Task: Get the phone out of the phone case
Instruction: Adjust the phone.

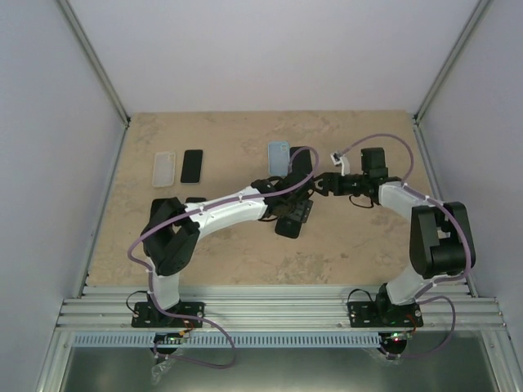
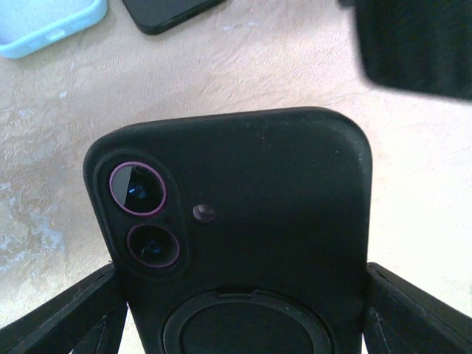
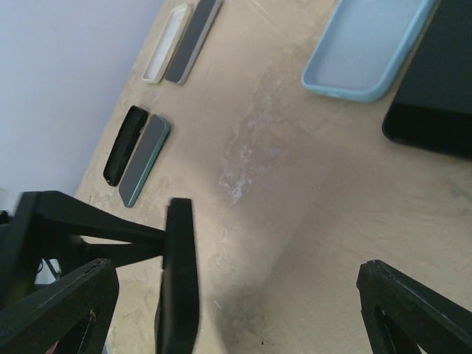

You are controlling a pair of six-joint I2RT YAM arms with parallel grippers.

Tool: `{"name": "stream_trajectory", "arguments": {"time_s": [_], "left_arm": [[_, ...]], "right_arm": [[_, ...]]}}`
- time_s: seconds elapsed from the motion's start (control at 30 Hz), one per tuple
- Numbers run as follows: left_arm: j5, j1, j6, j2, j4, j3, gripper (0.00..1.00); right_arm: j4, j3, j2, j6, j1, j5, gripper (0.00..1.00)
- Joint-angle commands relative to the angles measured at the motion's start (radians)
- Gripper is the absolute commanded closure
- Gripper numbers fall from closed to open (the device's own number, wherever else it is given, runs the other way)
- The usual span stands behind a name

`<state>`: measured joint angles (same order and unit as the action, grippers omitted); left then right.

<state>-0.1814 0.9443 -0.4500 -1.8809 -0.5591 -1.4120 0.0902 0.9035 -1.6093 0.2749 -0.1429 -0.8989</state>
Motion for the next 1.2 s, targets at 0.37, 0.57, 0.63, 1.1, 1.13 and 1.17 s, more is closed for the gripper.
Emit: {"name": "stream_trajectory", "arguments": {"time_s": [0.37,0.57,0.63,1.1,1.13,1.17], "left_arm": [[-0.049,-0.002,0.007,0.061,0.064,-0.013,0.47],[-0.053,-0.004,0.011,0.068,0.069,-0.015,0.48],[-0.055,-0.004,0.015,0.071,0.073,-0.017,0.47],[-0.033,-0.010,0.041,0.090,0.046,-0.048,0.27],[-0.031,-0.011,0.043,0.094,0.040,-0.049,0.20],[-0.028,-0.012,0.048,0.099,0.031,-0.052,0.13]], "right_arm": [[-0.086,-0.076,-0.017,0.091,-0.042,-0.098,0.14],[-0.086,-0.065,-0.040,0.090,-0.055,-0.103,0.30],[-0.081,-0.056,-0.046,0.089,-0.055,-0.109,0.38],[-0.051,0.011,0.004,0.089,-0.049,-0.152,0.99],[-0.052,0.014,0.008,0.093,-0.045,-0.151,0.99],[-0.051,0.017,0.012,0.099,-0.040,-0.152,1.00]]}}
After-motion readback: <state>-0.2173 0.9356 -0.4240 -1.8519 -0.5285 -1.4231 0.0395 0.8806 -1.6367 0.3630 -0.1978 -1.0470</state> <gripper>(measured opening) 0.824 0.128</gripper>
